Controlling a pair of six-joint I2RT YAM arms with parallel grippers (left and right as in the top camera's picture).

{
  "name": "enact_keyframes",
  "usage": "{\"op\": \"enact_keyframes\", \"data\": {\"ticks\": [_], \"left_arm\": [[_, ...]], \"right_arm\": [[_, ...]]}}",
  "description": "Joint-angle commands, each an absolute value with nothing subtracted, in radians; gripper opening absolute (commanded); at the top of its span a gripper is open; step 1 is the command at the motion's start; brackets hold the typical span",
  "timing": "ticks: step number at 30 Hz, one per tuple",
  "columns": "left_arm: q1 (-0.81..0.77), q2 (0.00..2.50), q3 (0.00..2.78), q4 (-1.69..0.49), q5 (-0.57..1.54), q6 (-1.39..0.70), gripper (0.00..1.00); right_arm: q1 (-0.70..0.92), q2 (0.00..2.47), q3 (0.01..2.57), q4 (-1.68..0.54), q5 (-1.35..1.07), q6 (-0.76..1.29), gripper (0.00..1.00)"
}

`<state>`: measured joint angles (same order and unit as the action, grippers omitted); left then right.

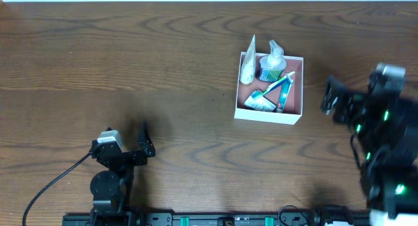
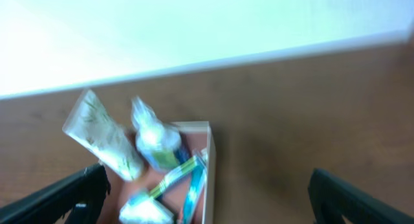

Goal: Pack container

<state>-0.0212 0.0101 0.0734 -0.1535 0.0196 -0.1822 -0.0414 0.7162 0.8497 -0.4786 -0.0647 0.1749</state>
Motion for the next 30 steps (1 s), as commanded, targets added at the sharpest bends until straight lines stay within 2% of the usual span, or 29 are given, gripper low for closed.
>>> {"op": "enact_keyframes", "data": {"ticks": [1, 7, 15, 30], "left_arm": [[-0.016, 0.004, 0.05, -0.174, 0.019, -0.169, 0.98], [-0.016, 0.004, 0.05, -0.174, 0.019, -0.168, 0.98], [-0.016, 0.004, 0.05, -0.174, 0.019, -0.168, 0.98], [-0.016, 0.004, 0.05, -0.174, 0.019, -0.169, 0.98]], "right_arm": [[-0.053, 0.566, 0.672, -0.368, -0.159, 0.041, 0.99], [-0.053, 0.34, 0.397, -0.197, -0.173, 0.014, 0.99], [-0.053, 0.178, 0.194, -0.022, -0.173, 0.119, 0.99], [-0.054, 0.019, 0.062, -0.004, -0.126, 0.245, 0.99]]}}
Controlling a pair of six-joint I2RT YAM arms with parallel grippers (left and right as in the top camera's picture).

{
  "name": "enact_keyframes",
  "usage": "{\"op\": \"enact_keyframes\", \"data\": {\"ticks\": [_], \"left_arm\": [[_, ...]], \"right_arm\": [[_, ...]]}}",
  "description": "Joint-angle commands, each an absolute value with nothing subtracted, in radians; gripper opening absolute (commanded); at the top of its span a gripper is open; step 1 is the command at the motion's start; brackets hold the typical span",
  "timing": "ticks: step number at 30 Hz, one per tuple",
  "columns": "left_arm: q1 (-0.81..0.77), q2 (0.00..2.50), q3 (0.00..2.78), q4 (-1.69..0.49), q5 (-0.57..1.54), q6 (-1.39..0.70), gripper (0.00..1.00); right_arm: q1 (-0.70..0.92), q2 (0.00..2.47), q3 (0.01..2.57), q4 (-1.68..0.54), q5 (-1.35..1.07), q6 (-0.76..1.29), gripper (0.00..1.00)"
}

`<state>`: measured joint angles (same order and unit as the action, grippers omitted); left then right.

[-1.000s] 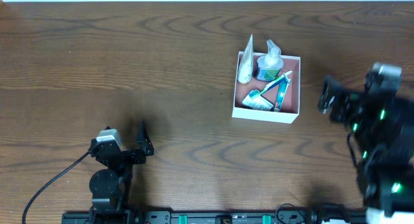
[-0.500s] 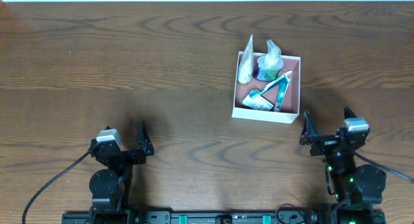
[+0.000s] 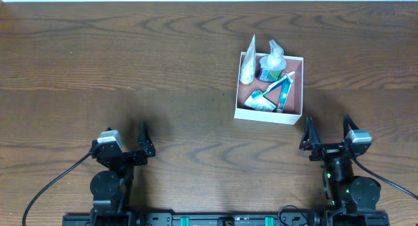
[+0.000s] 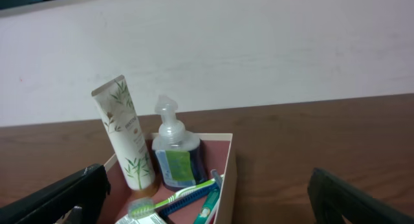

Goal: Pack container

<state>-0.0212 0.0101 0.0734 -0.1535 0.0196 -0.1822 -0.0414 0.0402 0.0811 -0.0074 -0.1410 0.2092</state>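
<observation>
A white box with a pink floor (image 3: 294,95) stands at the right of the table. Inside it are a bamboo-print tube (image 3: 247,66), a clear pump bottle (image 3: 272,64), a green toothbrush (image 3: 277,84), a teal toothpaste tube (image 3: 285,95) and a small packet (image 3: 259,103). From the right wrist, the tube (image 4: 124,140) and bottle (image 4: 174,156) stand upright at the box's far end, with the toothbrush (image 4: 178,199) lying in front. My right gripper (image 3: 326,133) (image 4: 207,208) sits open near the table's front edge, facing the box and holding nothing. My left gripper (image 3: 127,140) rests open at front left.
The wooden table (image 3: 130,69) carries nothing else besides the box. A pale wall (image 4: 259,49) rises behind the table's far edge. A black cable (image 3: 55,183) runs from the left arm toward the front left.
My right arm was raised and blurred at the table's right edge beside the box. It now sits low at the front edge, gripper still open. The left arm and box contents are unchanged.
</observation>
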Motion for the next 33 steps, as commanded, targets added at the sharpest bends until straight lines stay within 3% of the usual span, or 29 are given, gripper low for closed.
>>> {"op": "enact_keyframes", "data": {"ticks": [1, 17, 33], "left_arm": [[-0.016, 0.004, 0.05, -0.174, 0.019, -0.169, 0.98], [-0.016, 0.004, 0.05, -0.174, 0.019, -0.168, 0.98], [-0.016, 0.004, 0.05, -0.174, 0.019, -0.169, 0.98]], "right_arm": [[-0.054, 0.014, 0.055, -0.004, -0.122, 0.245, 0.99], [-0.053, 0.005, 0.005, -0.062, -0.124, 0.069, 0.99], [-0.053, 0.006, 0.005, -0.062, -0.128, 0.073, 0.99]]}}
